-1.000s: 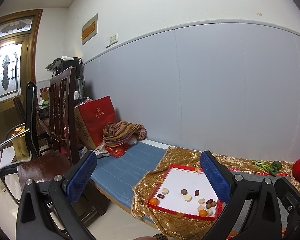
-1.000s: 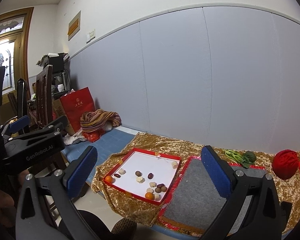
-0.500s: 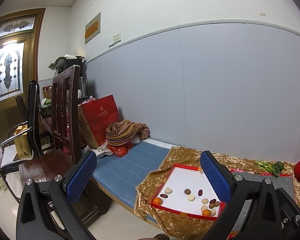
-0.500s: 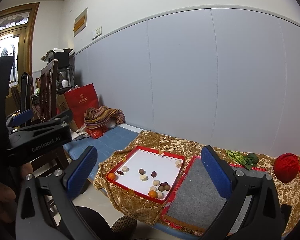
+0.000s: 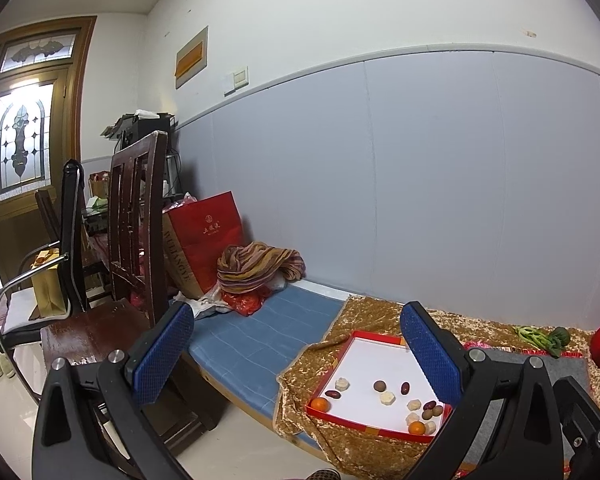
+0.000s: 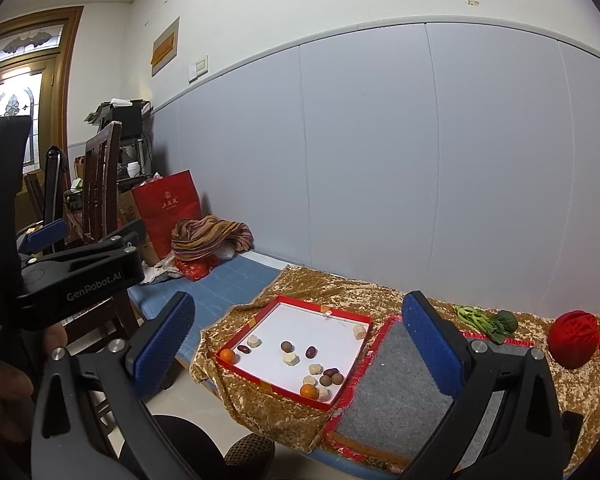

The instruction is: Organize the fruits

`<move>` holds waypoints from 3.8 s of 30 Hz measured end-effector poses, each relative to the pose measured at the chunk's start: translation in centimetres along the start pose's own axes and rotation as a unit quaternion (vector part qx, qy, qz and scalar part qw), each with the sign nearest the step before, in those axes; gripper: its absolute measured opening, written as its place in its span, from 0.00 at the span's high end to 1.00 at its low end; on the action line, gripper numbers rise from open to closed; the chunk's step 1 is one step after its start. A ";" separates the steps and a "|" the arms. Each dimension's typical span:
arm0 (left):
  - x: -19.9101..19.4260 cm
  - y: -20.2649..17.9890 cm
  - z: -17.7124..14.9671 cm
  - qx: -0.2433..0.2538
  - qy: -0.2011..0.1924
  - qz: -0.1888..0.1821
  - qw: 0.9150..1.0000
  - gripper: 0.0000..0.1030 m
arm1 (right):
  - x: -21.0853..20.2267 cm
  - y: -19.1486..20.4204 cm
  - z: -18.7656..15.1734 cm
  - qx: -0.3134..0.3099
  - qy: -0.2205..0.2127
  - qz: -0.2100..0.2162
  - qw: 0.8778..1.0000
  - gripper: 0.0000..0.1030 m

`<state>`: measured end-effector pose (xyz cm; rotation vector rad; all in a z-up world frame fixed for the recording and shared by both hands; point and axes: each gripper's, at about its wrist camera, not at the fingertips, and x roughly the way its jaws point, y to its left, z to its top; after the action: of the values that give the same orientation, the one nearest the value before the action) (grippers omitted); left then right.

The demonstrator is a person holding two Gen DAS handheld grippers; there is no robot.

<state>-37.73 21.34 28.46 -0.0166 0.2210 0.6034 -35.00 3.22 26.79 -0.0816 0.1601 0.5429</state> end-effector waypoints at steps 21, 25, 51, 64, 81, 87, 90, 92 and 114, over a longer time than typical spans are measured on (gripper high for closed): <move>-0.3 -0.1 -0.1 0.003 -0.006 0.003 1.000 0.00 | -0.3 0.7 0.2 -0.004 -0.004 0.000 1.000 0.00; -0.3 -0.2 -0.1 0.001 -0.007 0.003 1.000 0.00 | -0.3 0.7 0.2 -0.006 -0.004 0.001 1.000 0.00; -0.5 0.2 0.0 0.001 -0.010 0.005 1.000 0.00 | -0.5 0.7 0.0 -0.010 -0.008 0.003 1.000 0.00; -0.6 0.8 0.0 0.002 -0.005 0.014 1.000 0.00 | -0.9 0.5 0.3 -0.007 -0.016 0.007 1.000 0.00; -1.4 1.7 0.1 -0.004 -0.015 0.031 0.999 0.00 | -0.4 0.0 -0.2 0.002 -0.004 0.009 1.000 0.00; -1.7 1.8 0.0 -0.002 -0.018 0.031 0.999 0.00 | 0.4 -0.7 0.1 0.009 0.006 0.004 1.000 0.00; -1.7 2.0 0.1 0.001 -0.020 0.037 0.999 0.00 | 1.0 -0.8 0.3 0.022 0.011 0.006 1.000 0.00; -1.6 2.0 0.2 0.000 -0.020 0.037 0.999 0.00 | 1.0 -0.8 0.3 0.029 0.015 0.008 0.999 0.00; -1.6 -0.3 -0.3 0.017 -0.011 0.004 1.000 0.00 | -1.3 -1.2 0.0 0.017 -0.002 -0.006 1.000 0.00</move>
<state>-38.92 20.20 28.48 0.0239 0.2111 0.6084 -35.43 1.56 27.07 -0.0474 0.1647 0.5275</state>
